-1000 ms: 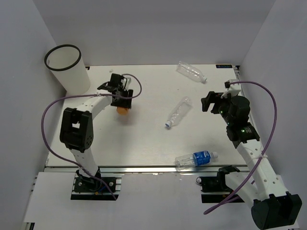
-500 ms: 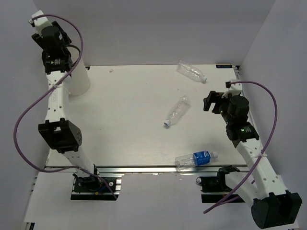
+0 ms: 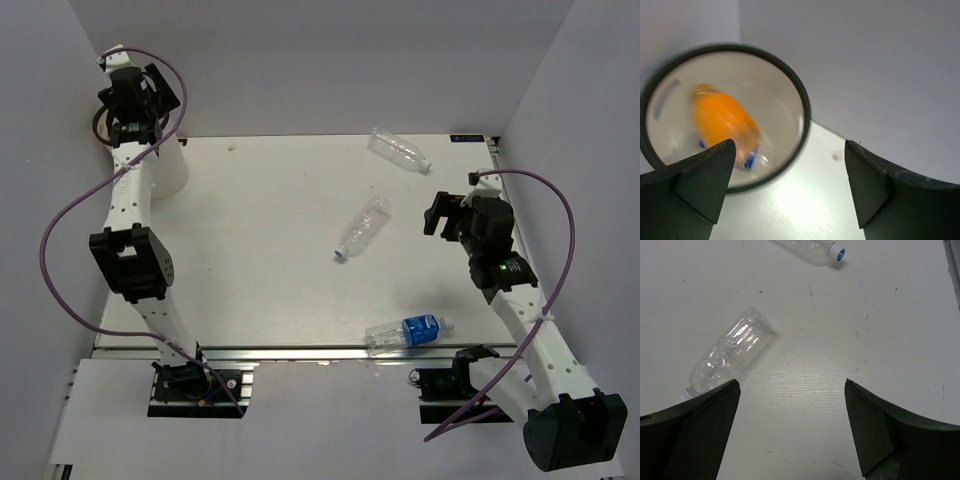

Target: Put the plastic bottles in the bin

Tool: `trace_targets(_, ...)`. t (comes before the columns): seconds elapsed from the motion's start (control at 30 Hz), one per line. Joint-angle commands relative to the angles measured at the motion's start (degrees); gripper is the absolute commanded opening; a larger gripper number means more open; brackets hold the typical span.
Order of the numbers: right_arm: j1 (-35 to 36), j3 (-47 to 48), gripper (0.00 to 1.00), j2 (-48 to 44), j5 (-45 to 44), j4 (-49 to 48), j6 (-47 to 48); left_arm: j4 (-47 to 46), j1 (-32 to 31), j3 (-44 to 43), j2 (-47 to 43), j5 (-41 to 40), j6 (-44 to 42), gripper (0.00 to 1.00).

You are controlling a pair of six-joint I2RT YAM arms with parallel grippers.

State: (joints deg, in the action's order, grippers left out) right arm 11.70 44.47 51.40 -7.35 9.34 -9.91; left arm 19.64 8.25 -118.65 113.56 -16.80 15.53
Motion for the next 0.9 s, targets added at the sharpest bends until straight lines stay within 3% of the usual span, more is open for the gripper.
trace_targets(0.0,0.07,2.38,0.89,1.07,-2.48,-0.47,-2.74,-1.10,-2.09,5.08,-11.77,14.58,1.97,0.98)
trace_targets(0.07,0.07,3.08,0.89,1.86,-4.24,0.06,-3.70,0.21,-4.02,9.38,-15.11,16.18,-0.40,0.98)
trace_targets(0.2,0.07,5.88,0.89,4.06,-3.98,5.48,-3.36,2.51,-13.85,15.89,-19.77,16.61,-6.03,0.98)
trace_targets(0.33,-0.01,7.21,0.89,6.52,-8.72,9.02,-7.30,3.39,-21.59,21.87,-21.97,26.54,-9.02,0.98)
trace_targets(0.43,0.07,7.21,0.89,6.52,-13.99,9.81,-11.43,3.03,-28.89,25.57,-20.75,32.08,-10.33,0.98)
trace_targets(0.57,-0.01,7.74,0.89,6.70,-16.11,10.61,-13.90,0.85,-39.60,28.03,-17.33,31.21,-9.99,0.98)
trace_targets(0.73,-0.28,8.00,0.89,8.54,-10.85,10.34,-13.91,-1.79,-43.31,29.09,-11.79,35.52,-5.78,0.98)
trace_targets(0.87,-0.37,8.44,0.89,9.25,-10.75,11.13,-14.17,1.18,-48.50,26.37,-5.38,31.48,-6.83,0.98)
